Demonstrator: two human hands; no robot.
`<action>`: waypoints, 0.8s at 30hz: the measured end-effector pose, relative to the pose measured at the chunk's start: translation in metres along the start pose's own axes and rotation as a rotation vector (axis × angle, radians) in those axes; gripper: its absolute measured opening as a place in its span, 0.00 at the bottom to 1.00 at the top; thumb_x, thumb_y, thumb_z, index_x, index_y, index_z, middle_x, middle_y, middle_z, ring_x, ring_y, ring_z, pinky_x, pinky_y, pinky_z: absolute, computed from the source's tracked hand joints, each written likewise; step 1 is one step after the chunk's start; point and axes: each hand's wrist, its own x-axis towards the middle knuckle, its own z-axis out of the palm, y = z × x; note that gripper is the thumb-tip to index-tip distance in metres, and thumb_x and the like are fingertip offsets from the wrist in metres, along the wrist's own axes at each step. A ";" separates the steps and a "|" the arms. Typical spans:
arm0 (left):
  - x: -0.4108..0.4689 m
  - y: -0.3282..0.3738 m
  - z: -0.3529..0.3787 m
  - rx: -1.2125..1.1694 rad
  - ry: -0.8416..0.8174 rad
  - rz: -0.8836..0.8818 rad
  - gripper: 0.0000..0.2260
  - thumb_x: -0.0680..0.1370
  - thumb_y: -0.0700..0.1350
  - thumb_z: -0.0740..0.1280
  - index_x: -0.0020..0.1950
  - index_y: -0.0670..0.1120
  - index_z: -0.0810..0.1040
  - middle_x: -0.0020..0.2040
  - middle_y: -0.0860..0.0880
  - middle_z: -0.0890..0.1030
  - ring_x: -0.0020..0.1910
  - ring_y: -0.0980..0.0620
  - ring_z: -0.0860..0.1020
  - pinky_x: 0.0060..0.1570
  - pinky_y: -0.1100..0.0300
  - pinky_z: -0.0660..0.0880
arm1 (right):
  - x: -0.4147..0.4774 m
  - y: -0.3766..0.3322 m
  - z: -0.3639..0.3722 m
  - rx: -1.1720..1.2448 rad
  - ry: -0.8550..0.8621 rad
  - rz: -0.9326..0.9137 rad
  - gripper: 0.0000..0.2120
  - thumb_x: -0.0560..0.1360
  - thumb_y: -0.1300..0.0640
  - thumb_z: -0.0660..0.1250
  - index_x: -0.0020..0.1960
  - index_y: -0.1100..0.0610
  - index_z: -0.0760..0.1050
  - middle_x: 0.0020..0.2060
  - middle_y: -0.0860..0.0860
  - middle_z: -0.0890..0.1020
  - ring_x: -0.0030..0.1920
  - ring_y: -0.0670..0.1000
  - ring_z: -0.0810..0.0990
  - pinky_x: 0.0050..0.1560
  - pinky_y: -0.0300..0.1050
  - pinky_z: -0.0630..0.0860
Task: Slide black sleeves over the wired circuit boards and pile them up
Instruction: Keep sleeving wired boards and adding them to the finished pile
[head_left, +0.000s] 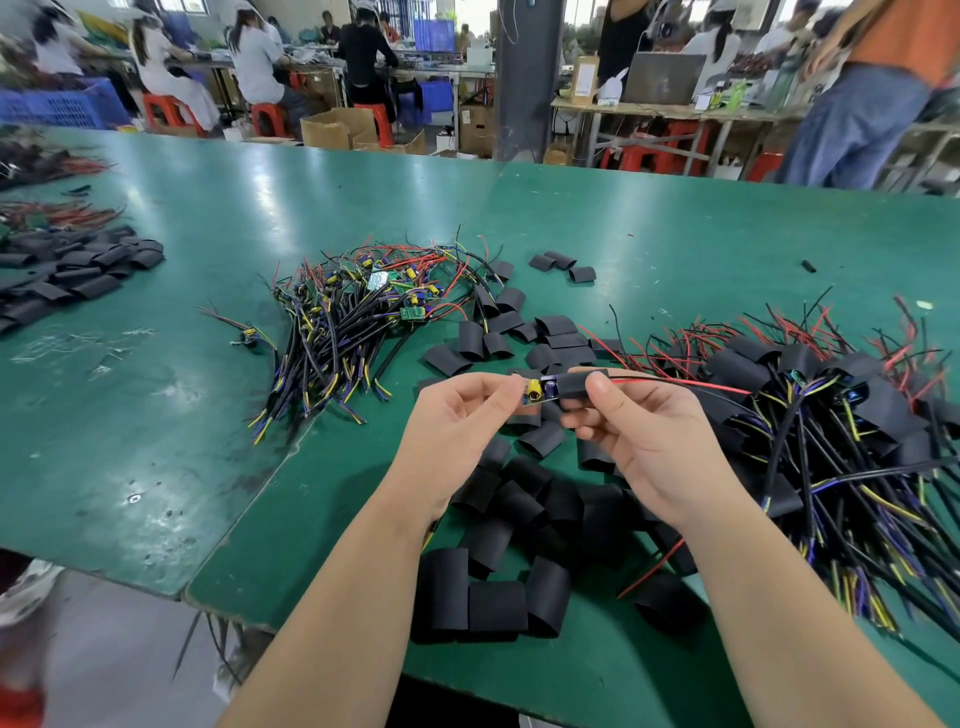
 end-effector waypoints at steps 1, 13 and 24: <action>0.000 0.000 0.000 0.000 -0.004 -0.001 0.05 0.73 0.48 0.72 0.45 0.49 0.84 0.36 0.55 0.84 0.36 0.61 0.80 0.39 0.72 0.73 | 0.000 0.000 0.000 -0.009 0.015 0.007 0.16 0.65 0.53 0.70 0.47 0.62 0.80 0.35 0.55 0.84 0.32 0.49 0.82 0.34 0.37 0.76; 0.001 -0.003 -0.003 0.107 -0.024 0.085 0.08 0.70 0.42 0.75 0.46 0.52 0.84 0.45 0.51 0.85 0.44 0.55 0.81 0.48 0.64 0.76 | 0.001 0.003 -0.002 -0.127 0.056 -0.014 0.17 0.63 0.45 0.72 0.43 0.58 0.84 0.32 0.55 0.83 0.29 0.49 0.78 0.38 0.43 0.78; 0.002 -0.006 -0.005 0.154 0.027 0.133 0.11 0.68 0.40 0.76 0.49 0.47 0.84 0.47 0.48 0.85 0.48 0.50 0.83 0.52 0.56 0.78 | -0.003 0.011 0.007 -0.287 0.001 -0.012 0.22 0.64 0.45 0.71 0.53 0.58 0.81 0.40 0.46 0.85 0.30 0.44 0.77 0.37 0.35 0.75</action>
